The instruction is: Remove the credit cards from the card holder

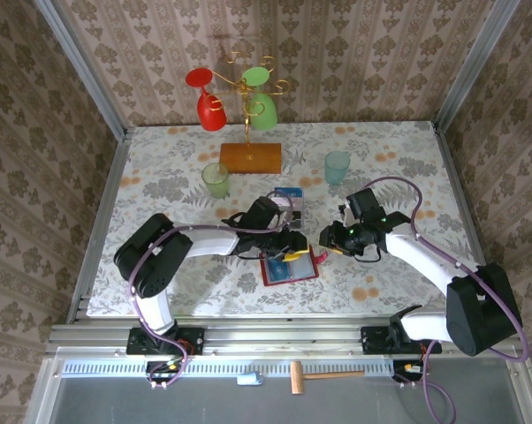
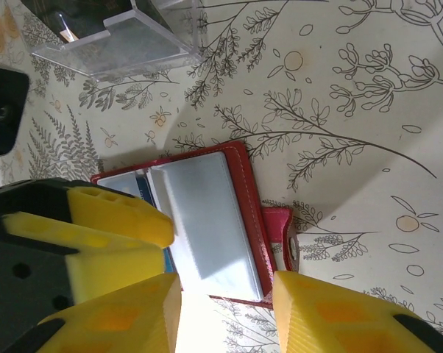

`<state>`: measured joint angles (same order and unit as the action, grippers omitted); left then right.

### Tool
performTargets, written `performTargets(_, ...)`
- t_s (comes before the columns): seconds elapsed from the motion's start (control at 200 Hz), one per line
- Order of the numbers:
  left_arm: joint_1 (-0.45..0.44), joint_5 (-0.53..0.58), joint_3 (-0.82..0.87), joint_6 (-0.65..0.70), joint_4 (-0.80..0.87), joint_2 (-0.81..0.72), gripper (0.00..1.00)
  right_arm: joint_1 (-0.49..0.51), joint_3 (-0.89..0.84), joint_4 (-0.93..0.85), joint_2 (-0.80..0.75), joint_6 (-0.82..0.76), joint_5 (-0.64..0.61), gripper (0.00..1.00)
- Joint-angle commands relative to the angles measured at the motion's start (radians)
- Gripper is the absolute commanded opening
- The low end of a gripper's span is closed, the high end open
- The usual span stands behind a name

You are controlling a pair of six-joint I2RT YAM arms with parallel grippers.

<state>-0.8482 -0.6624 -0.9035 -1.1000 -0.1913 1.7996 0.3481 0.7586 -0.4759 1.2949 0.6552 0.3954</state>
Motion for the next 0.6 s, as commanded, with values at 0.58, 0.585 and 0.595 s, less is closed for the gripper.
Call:
performTargets(0.58, -0.047, 0.012, -0.046, -0.014, 0.005, 0.085, 0.43, -0.006, 0.036, -0.032, 0.090, -0.089, -0.028, 0.36)
performTargets(0.585, -0.047, 0.012, -0.046, -0.014, 0.004, 0.085, 0.43, -0.007, 0.036, -0.032, 0.089, -0.089, -0.028, 0.36)
performTargets(0.595, -0.046, 0.012, -0.044, -0.014, 0.004, 0.083, 0.43, -0.006, 0.035, -0.032, 0.090, -0.087, -0.027, 0.36)
